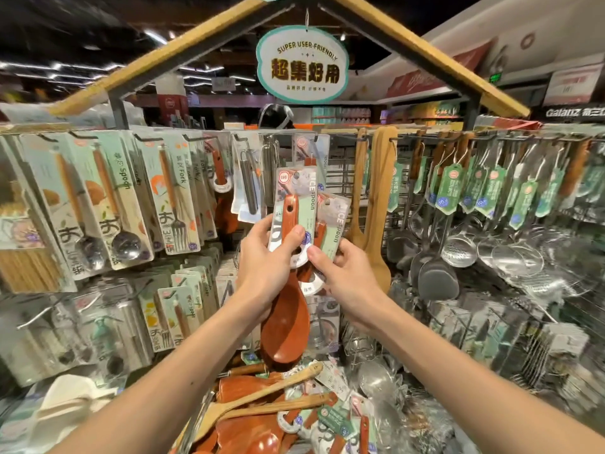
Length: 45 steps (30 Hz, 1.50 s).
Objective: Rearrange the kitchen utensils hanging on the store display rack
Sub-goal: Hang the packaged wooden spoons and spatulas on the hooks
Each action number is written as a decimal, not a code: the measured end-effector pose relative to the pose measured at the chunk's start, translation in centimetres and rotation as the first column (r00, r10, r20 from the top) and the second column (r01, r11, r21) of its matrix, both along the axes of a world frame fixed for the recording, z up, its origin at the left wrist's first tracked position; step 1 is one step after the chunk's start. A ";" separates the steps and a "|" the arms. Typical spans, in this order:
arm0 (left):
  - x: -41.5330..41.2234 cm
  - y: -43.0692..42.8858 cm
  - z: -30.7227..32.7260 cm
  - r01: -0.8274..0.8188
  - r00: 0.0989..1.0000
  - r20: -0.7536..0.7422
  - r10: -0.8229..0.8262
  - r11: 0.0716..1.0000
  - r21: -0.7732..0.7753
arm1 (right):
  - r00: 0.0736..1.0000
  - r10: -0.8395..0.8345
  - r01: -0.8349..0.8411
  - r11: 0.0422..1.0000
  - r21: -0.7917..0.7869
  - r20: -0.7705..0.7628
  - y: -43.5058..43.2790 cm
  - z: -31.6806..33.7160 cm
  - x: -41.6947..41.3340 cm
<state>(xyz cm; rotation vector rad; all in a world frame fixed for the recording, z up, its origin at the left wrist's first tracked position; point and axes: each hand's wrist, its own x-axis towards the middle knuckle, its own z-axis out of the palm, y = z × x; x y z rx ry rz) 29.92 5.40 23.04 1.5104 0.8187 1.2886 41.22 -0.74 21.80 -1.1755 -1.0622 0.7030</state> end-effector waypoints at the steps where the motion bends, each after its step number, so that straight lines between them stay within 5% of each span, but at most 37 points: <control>1: 0.1 0.0 -0.1 0.006 1.000 0.020 -0.006 1.000 -0.007 | 1.000 -0.019 0.019 1.000 0.000 0.008 -0.2 -0.1 0.1; 8: 1.5 -0.1 0.1 -0.136 0.989 0.061 0.136 0.991 -0.006 | 0.978 -0.157 0.151 0.987 0.057 0.140 -0.4 0.9 3.5; 19: 3.5 -0.2 3.8 -0.306 0.952 0.063 0.301 0.946 0.103 | 0.978 -0.050 0.018 0.988 0.153 0.205 5.4 7.0 6.6; 45: 0.8 4.8 3.9 -0.118 0.978 0.185 0.096 0.987 0.113 | 0.960 -0.243 0.227 0.966 0.122 0.138 10.4 6.9 4.5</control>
